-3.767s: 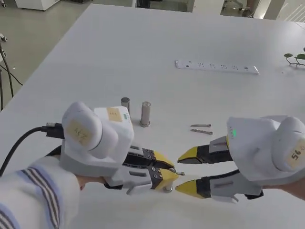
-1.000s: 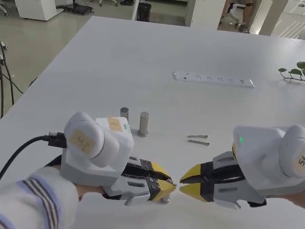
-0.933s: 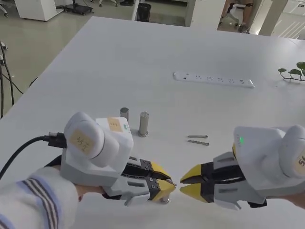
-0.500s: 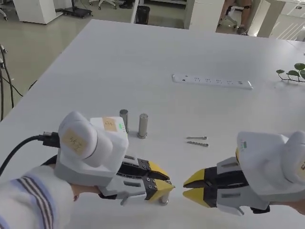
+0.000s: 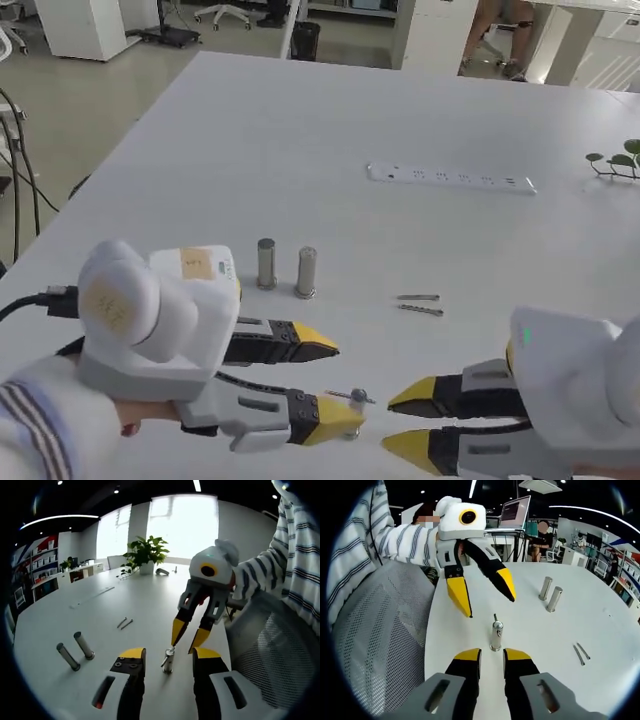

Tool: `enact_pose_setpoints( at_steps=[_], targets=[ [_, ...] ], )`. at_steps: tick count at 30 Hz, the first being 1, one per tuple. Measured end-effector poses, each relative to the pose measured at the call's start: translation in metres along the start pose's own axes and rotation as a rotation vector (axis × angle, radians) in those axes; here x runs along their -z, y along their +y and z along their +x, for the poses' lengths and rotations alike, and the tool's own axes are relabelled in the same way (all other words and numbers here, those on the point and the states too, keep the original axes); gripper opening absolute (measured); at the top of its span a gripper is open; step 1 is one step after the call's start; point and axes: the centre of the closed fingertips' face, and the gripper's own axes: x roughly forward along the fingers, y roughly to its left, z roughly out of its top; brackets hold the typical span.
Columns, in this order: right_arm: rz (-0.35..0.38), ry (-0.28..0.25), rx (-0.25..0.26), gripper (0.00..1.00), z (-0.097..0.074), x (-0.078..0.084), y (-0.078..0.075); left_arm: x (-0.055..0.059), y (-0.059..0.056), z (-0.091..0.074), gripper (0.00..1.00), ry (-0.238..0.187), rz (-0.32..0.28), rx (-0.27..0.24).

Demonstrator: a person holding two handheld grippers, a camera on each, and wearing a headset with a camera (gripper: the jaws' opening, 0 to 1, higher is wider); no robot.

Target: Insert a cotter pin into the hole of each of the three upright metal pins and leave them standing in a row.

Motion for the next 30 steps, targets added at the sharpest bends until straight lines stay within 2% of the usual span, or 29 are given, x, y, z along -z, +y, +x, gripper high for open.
enact_pose_setpoints(
  at_steps=[8,12,15,18,23,25,27,28,30],
  targets=[
    [0.021,-0.018,0.008,0.14,0.007,-0.002,0.000,0.001,-0.010,-0.015,0.53,-0.010,-0.011,0.015],
    [0.028,-0.023,0.010,0.15,0.009,-0.001,0.000,0.003,-0.008,-0.021,0.68,-0.008,-0.029,-0.004],
    [0.026,-0.022,0.013,0.15,0.012,-0.001,-0.001,0.017,-0.002,-0.025,0.73,0.038,-0.038,-0.039],
    [0.032,-0.029,0.012,0.15,0.014,-0.001,-0.001,0.024,-0.001,-0.029,0.81,0.051,-0.053,-0.054],
    [0.042,-0.040,0.014,0.16,0.017,-0.002,-0.002,0.030,-0.002,-0.033,0.91,0.045,-0.098,-0.067],
    [0.047,-0.041,0.011,0.16,0.018,-0.001,-0.002,0.030,-0.003,-0.034,0.92,0.036,-0.117,-0.072],
    [0.037,-0.023,0.011,0.17,0.021,0.003,-0.001,0.030,-0.008,-0.035,0.95,0.025,-0.154,-0.064],
    [0.035,-0.019,0.010,0.17,0.022,0.004,0.000,0.030,-0.010,-0.035,0.99,0.019,-0.154,-0.061],
    [0.043,-0.025,0.007,0.17,0.023,0.004,0.000,0.030,-0.014,-0.036,0.99,0.012,-0.154,-0.055]
  ],
)
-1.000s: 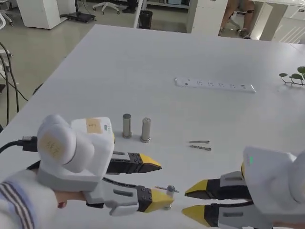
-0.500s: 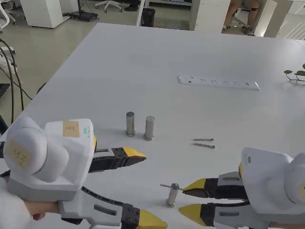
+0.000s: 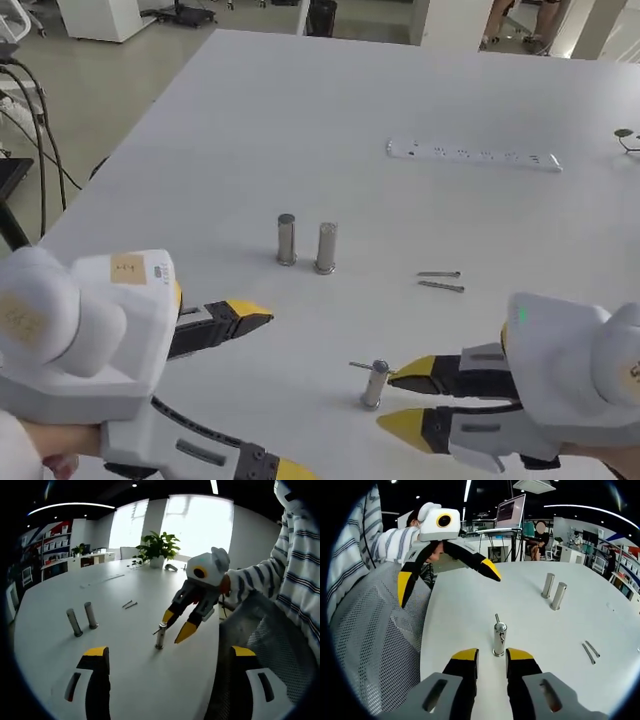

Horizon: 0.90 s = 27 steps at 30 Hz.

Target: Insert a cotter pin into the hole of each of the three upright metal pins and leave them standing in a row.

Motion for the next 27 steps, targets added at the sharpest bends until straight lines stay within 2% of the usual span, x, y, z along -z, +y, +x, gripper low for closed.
enact_pose_setpoints(
  at_steps=[4,8,14,20,23,27],
  targets=[
    [0.009,-0.005,0.000,0.17,0.003,0.001,0.000,0.008,-0.009,-0.001,0.99,0.014,-0.011,0.014],
    [0.021,-0.013,0.007,0.17,0.005,0.000,-0.002,0.015,-0.009,-0.006,0.99,0.018,-0.037,-0.011],
    [0.022,-0.016,0.012,0.16,0.009,-0.001,-0.006,0.014,-0.006,-0.016,0.99,-0.003,-0.066,-0.063],
    [0.030,-0.036,0.008,0.14,0.011,-0.005,-0.007,0.014,-0.010,-0.020,0.99,-0.003,-0.070,-0.065],
    [0.027,-0.030,0.007,0.13,0.013,-0.004,-0.008,0.015,-0.011,-0.020,0.99,-0.003,-0.074,-0.069],
    [0.030,-0.030,-0.005,0.11,0.014,-0.002,-0.008,0.011,-0.012,-0.020,0.99,-0.037,-0.092,-0.078]
  ],
)
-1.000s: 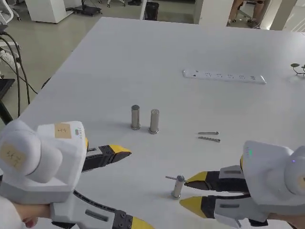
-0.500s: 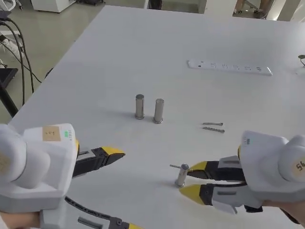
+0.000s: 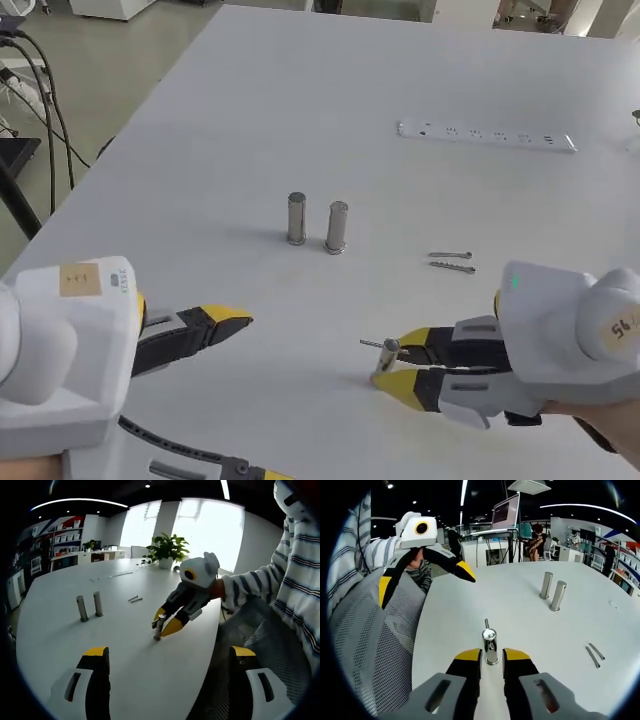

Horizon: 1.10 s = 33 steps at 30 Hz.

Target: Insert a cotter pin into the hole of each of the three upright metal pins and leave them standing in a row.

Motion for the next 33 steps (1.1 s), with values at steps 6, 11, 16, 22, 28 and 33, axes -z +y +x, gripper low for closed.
enact_pose_setpoints(
  at_steps=[6,11,16,22,28,33],
  targets=[
    [0.040,-0.026,-0.004,0.10,0.000,-0.003,-0.001,-0.004,-0.003,-0.001,0.99,-0.019,0.018,-0.001],
    [0.059,-0.038,-0.012,0.10,0.001,-0.003,0.000,0.000,-0.002,-0.004,0.99,-0.016,-0.004,-0.019],
    [0.070,-0.058,-0.019,0.07,0.002,-0.003,0.001,0.005,-0.007,-0.007,0.99,-0.004,-0.010,-0.013],
    [0.072,-0.065,-0.028,0.06,0.003,-0.004,0.002,0.008,-0.011,-0.010,0.99,0.006,-0.025,-0.010],
    [-0.014,-0.057,-0.016,0.04,0.003,-0.006,-0.001,0.008,-0.012,-0.012,0.99,0.008,-0.025,-0.015],
    [-0.076,-0.042,-0.037,0.04,0.005,-0.007,0.002,0.007,-0.008,-0.015,0.99,0.014,-0.034,-0.032]
  ],
)
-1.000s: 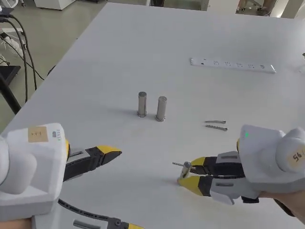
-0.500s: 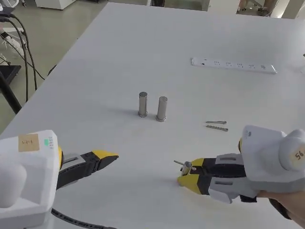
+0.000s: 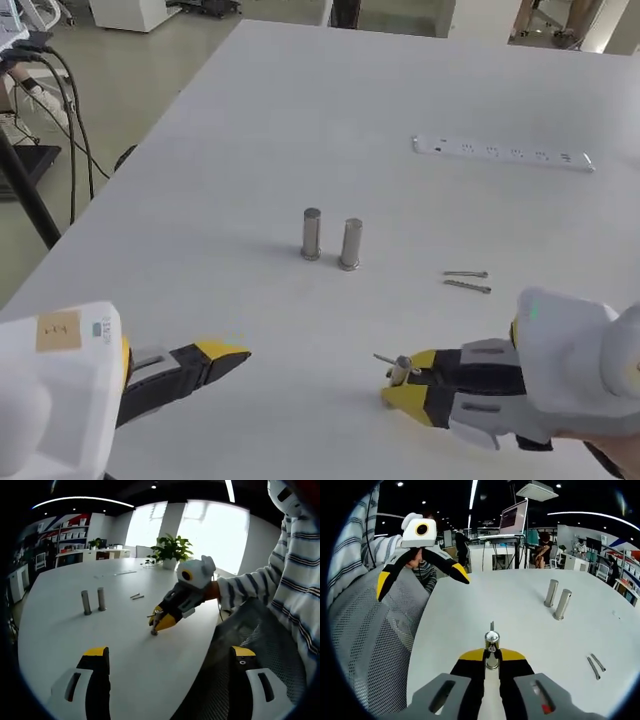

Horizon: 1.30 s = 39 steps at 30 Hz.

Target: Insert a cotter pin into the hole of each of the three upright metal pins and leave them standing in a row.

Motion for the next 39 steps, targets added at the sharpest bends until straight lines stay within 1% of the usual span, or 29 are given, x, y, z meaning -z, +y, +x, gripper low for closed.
enact_pose_setpoints(
  at_steps=[2,5,8,10,14,21,25,31,33,39],
  targets=[
    [-0.010,0.005,-0.020,0.04,0.001,0.000,0.002,0.001,0.002,-0.001,0.99,0.008,0.001,-0.008],
    [-0.037,0.012,-0.028,0.04,0.002,-0.002,0.000,0.001,0.003,-0.003,0.99,0.009,0.001,-0.013],
    [-0.050,0.008,-0.036,0.04,0.003,-0.006,-0.002,-0.001,0.005,-0.005,0.99,0.001,-0.006,-0.021],
    [-0.055,-0.001,-0.051,0.04,0.003,-0.010,-0.003,-0.003,0.005,-0.006,0.99,-0.007,-0.018,-0.021],
    [-0.081,0.008,-0.070,0.04,0.007,-0.015,-0.005,-0.006,0.010,-0.008,0.99,-0.025,-0.031,-0.042],
    [-0.128,0.012,-0.102,0.04,0.016,-0.028,-0.014,-0.005,0.014,-0.013,0.99,-0.028,-0.038,-0.062],
    [-0.154,0.013,-0.119,0.04,0.023,-0.035,-0.019,-0.004,0.017,-0.016,0.99,-0.026,-0.041,-0.073],
    [-0.186,0.030,-0.142,0.04,0.035,-0.038,-0.024,-0.004,0.020,-0.019,0.99,-0.038,-0.048,-0.088],
    [-0.185,0.024,-0.150,0.04,0.039,-0.041,-0.025,-0.005,0.022,-0.019,0.99,-0.044,-0.041,-0.097],
    [-0.201,0.013,-0.164,0.04,0.050,-0.046,-0.027,-0.007,0.023,-0.020,0.99,-0.047,-0.047,-0.103]
  ],
)
